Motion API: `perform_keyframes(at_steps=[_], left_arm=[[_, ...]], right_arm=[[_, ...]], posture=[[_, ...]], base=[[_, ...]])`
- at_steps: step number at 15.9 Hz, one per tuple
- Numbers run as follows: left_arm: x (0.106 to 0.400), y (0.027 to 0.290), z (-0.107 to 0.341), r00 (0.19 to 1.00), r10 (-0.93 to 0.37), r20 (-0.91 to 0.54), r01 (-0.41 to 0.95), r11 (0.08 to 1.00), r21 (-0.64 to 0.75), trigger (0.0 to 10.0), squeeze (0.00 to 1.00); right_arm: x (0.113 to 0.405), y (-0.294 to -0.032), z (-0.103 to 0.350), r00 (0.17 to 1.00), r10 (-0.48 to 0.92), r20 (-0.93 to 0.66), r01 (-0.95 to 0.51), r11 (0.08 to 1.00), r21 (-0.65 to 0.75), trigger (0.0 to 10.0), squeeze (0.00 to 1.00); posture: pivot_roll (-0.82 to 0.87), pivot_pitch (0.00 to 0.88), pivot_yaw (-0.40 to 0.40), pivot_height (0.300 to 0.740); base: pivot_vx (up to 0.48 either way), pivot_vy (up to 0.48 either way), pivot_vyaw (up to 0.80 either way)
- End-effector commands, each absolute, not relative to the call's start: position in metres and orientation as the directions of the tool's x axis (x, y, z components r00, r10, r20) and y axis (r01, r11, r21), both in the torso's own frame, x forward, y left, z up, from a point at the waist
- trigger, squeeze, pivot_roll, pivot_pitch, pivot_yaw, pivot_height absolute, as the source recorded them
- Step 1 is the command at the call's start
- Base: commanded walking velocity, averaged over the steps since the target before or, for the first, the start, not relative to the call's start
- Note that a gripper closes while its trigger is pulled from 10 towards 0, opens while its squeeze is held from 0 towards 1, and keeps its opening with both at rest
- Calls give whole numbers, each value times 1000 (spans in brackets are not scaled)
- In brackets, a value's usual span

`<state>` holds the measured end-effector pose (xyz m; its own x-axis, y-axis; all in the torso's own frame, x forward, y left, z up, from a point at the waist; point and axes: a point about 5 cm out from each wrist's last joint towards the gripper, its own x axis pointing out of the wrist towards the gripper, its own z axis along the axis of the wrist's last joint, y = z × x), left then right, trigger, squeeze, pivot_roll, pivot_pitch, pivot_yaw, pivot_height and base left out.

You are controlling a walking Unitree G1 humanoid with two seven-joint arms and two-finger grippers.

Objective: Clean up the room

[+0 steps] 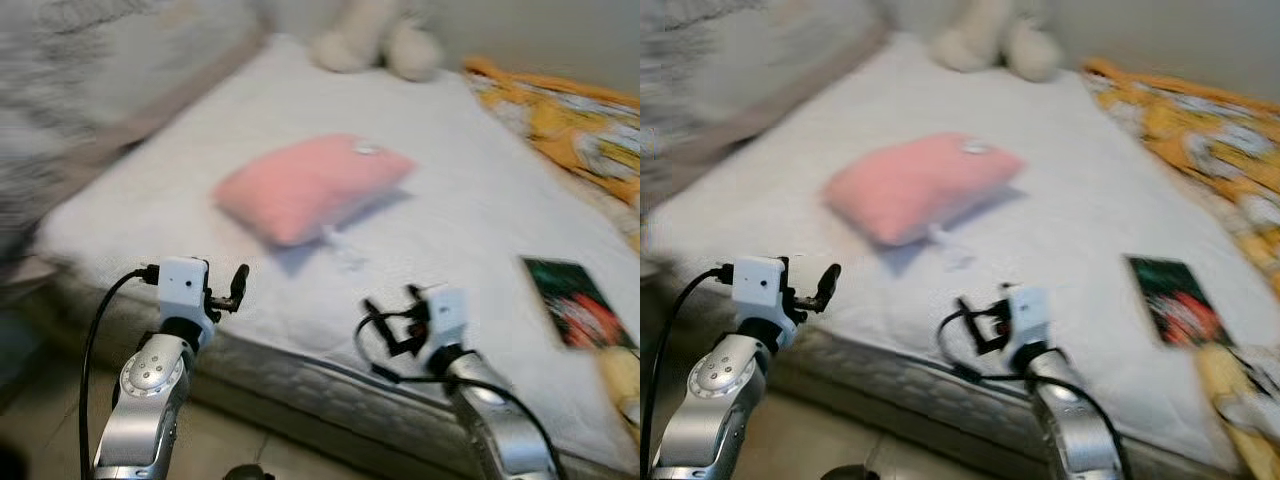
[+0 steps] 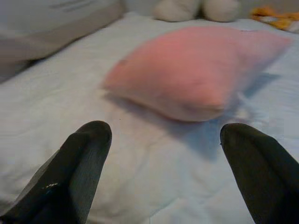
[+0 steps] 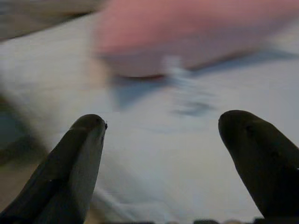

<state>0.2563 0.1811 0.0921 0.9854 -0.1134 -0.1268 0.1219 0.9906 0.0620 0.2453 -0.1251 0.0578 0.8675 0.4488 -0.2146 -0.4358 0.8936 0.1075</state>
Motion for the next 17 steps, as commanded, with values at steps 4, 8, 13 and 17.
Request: perform_keyframes(at_steps=[4, 8, 13, 17], left_arm=[[253, 188, 96, 988, -91, -122, 99, 993, 58, 10000, 0], [261, 182, 96, 981, -135, -137, 146, 987, 74, 10000, 0], [273, 183, 104, 984, -141, -107, 152, 983, 105, 10000, 0], [283, 180, 106, 984, -135, -112, 144, 987, 70, 10000, 0]], right_arm=[[252, -130, 65, 904, 389, -176, -373, 920, 118, 10000, 0], [261, -142, 62, 931, 312, -193, -289, 947, 138, 10000, 0], [274, -154, 66, 961, 202, -187, -183, 977, 113, 10000, 0], [280, -156, 71, 962, 211, -175, -200, 977, 79, 10000, 0]], posture=[[15, 0, -2, 740], [19, 0, -4, 740], [20, 0, -13, 740], [-1, 0, 9, 740]], base=[[225, 0, 800], [0, 0, 0], [0, 0, 0], [162, 0, 400]])
